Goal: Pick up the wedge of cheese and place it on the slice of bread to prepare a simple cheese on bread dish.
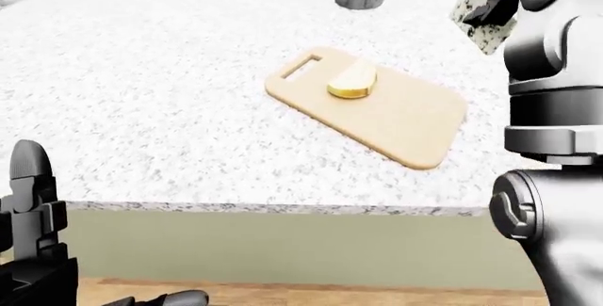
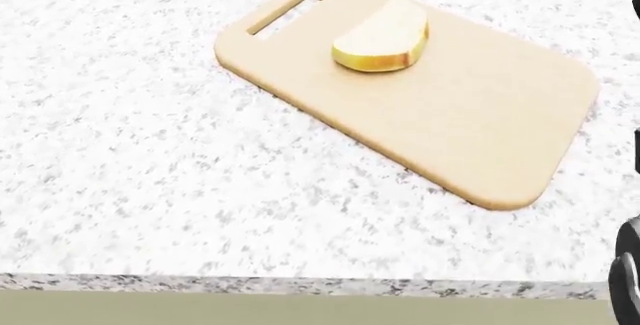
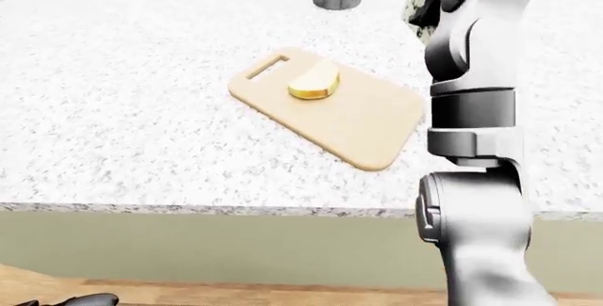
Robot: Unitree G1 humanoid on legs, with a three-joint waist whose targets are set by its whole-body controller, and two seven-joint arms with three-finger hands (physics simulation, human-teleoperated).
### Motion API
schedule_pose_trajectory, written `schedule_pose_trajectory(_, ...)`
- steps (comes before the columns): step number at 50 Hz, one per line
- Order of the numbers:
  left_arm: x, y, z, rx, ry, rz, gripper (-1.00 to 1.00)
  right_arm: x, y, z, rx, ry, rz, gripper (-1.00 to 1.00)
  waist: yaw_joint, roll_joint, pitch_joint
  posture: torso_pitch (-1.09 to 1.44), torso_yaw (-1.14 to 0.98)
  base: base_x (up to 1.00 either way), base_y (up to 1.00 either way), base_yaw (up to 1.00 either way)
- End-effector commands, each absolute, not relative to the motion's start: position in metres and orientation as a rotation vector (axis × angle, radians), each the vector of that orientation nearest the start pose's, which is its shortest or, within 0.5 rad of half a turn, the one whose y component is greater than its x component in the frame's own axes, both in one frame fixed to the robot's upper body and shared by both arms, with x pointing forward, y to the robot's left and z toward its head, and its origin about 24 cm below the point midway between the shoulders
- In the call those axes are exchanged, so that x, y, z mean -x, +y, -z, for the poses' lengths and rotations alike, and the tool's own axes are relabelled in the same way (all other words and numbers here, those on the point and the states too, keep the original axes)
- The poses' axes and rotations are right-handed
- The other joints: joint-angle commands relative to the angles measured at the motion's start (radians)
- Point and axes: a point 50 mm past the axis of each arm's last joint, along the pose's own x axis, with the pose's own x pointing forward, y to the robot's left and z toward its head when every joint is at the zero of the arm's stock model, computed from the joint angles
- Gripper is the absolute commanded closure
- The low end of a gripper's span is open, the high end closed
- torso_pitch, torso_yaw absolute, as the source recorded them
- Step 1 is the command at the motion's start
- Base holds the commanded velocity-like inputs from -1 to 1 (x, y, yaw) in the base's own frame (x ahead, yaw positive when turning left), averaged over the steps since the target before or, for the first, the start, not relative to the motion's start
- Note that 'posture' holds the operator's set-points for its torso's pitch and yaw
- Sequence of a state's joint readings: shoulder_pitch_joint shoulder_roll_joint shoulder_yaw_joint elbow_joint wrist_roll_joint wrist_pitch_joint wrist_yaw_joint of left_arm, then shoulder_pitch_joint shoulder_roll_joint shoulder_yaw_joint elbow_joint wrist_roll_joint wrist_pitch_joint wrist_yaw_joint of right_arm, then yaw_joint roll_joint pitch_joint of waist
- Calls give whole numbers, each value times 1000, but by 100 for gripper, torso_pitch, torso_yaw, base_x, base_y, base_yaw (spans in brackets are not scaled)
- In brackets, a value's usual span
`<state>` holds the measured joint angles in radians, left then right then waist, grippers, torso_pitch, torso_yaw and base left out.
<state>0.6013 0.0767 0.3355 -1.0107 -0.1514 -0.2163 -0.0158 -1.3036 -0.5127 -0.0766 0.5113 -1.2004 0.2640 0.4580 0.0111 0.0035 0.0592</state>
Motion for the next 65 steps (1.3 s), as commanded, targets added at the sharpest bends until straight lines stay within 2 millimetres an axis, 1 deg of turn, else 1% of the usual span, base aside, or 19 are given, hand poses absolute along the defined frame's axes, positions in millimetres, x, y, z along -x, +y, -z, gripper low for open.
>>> schedule_pose_trajectory(1, -95, 208, -201, -280, -715, -245, -100, -360, -205, -407, 1392, -275, 490, 100, 1, -5, -24, 0, 0, 0, 0, 0)
schedule_pose_trajectory(4, -95, 208, -201, -280, -715, -246, -100, -369, -192, -415, 1386, -301, 457, 100, 1, -2, -24, 0, 0, 0, 0, 0)
schedule_pose_trajectory(7, -95, 208, -201, -279, -715, -247, -100, -376, -181, -420, 1368, -317, 426, 100, 3, -3, -25, 0, 0, 0, 0, 0)
schedule_pose_trajectory(9, -95, 208, -201, -280, -715, -247, -100, -384, -168, -420, 1367, -332, 392, 100, 5, -3, -25, 0, 0, 0, 0, 0)
schedule_pose_trajectory(10, -95, 208, -201, -280, -715, -247, -100, -386, -165, -419, 1364, -335, 382, 100, 5, -2, -26, 0, 0, 0, 0, 0)
schedule_pose_trajectory(13, -94, 208, -202, -277, -715, -248, -100, -393, -147, -416, 1372, -351, 338, 100, 6, -2, -26, 0, 0, 0, 0, 0)
schedule_pose_trajectory(18, -94, 209, -202, -277, -715, -250, -100, -404, -124, -401, 1367, -350, 246, 100, 9, 0, -25, 0, 0, 0, 0, 0)
schedule_pose_trajectory(24, -94, 209, -202, -277, -714, -250, -100, -408, -102, -392, 1352, -343, 155, 100, 13, -1, -24, 0, 0, 0, 0, 0)
schedule_pose_trajectory(28, -96, 208, -201, -276, -711, -246, -100, -414, -91, -371, 1359, -327, 102, 100, 15, 0, -20, 0, 0, 0, 0, 0)
schedule_pose_trajectory(31, -94, 210, -202, -274, -712, -250, -100, -418, -86, -358, 1377, -310, 79, 100, 16, -1, -21, 0, 0, 0, 0, 0)
schedule_pose_trajectory(36, -95, 209, -201, -275, -711, -249, -100, -418, -86, -357, 1374, -306, 76, 100, 17, -2, -22, 0, 0, 0, 0, 0)
schedule_pose_trajectory(41, -95, 209, -201, -274, -711, -249, -100, -420, -84, -350, 1377, -299, 69, 100, 18, -1, -19, 0, 0, 0, 0, 0)
schedule_pose_trajectory(46, -95, 209, -201, -275, -712, -249, -100, -419, -82, -352, 1378, -305, 67, 100, 15, 0, -20, 0, 0, 0, 0, 0)
schedule_pose_trajectory(53, -95, 209, -201, -274, -711, -250, -100, -422, -73, -334, 1392, -294, 29, 100, 12, 2, -22, 0, 0, 0, 0, 0)
schedule_pose_trajectory(55, -95, 209, -201, -273, -711, -250, -100, -423, -72, -332, 1393, -292, 23, 100, 11, 2, -23, 0, 0, 0, 0, 0)
schedule_pose_trajectory(59, -95, 210, -201, -273, -711, -250, -100, -424, -74, -324, 1398, -276, 15, 100, 11, 2, -24, 0, 0, 0, 0, 0)
schedule_pose_trajectory(65, -96, 209, -201, -273, -709, -249, -100, -426, -75, -319, 1395, -260, 11, 100, 12, 2, -26, 0, 0, 0, 0, 0)
